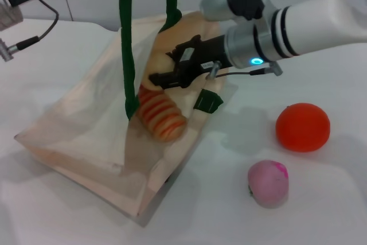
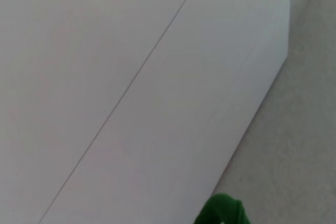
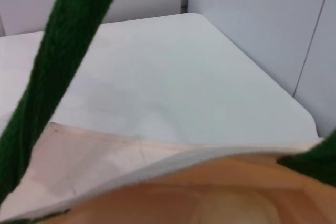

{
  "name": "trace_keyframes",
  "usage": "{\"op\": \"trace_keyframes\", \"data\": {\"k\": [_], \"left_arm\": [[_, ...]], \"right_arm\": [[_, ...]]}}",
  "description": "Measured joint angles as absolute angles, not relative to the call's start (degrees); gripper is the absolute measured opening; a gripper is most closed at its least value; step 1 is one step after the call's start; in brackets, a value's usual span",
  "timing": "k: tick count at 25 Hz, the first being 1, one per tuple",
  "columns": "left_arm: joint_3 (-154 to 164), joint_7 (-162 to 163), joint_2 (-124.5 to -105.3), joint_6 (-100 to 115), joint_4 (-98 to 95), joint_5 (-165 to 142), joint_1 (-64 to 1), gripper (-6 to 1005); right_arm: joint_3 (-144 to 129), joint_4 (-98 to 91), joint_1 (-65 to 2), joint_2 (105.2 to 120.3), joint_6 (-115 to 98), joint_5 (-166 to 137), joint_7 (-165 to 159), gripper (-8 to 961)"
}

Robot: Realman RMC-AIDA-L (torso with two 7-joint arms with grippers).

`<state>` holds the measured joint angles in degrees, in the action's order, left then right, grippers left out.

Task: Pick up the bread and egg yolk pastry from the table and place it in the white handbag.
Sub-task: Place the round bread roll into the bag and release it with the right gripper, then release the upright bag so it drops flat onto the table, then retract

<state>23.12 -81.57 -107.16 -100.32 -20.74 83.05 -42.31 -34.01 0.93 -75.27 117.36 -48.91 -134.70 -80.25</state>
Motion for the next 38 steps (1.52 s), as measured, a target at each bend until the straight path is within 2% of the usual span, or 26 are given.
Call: {"op": "trace_keyframes", "data": {"k": [11, 13, 16, 22, 28, 34, 38], "left_arm": [[22.6, -81.6, -107.11, -101.0, -20.7, 83.5, -42.0, 142], [22.6, -81.6, -106.99, -101.0, -20.7, 83.5, -41.6, 144], [22.5, -81.6, -106.86, -101.0, -20.8, 83.5, -40.9, 147], [22.4, -81.6, -106.79, -100.6, -20.8, 83.6, -40.3, 152], [22.4, -81.6, -106.83, -97.7, -20.9, 83.4, -39.3, 157], [22.1, -85.0, -108.33, -87.1, -20.8, 83.7, -37.6, 162], [19.5, -90.2, -110.63, -76.4, -20.5, 83.9, -36.5, 166]], "right_arm": [[-30.1, 2.6, -75.2, 117.02, -51.8, -134.5, -75.0, 629], [-29.0, 1.4, -73.8, 116.72, -54.1, -134.5, -75.0, 668], [-28.1, -3.0, -70.0, 116.41, -59.8, -134.4, -76.2, 727], [-26.5, -19.4, -57.8, 116.04, -73.7, -130.6, -81.8, 845], [-25.9, -27.3, -49.8, 115.88, -75.3, -123.8, -84.1, 896], [-23.7, -28.2, -48.0, 115.84, -74.3, -121.5, -83.9, 895], [-16.4, -27.3, -47.2, 116.1, -72.5, -121.0, -79.9, 895]]}}
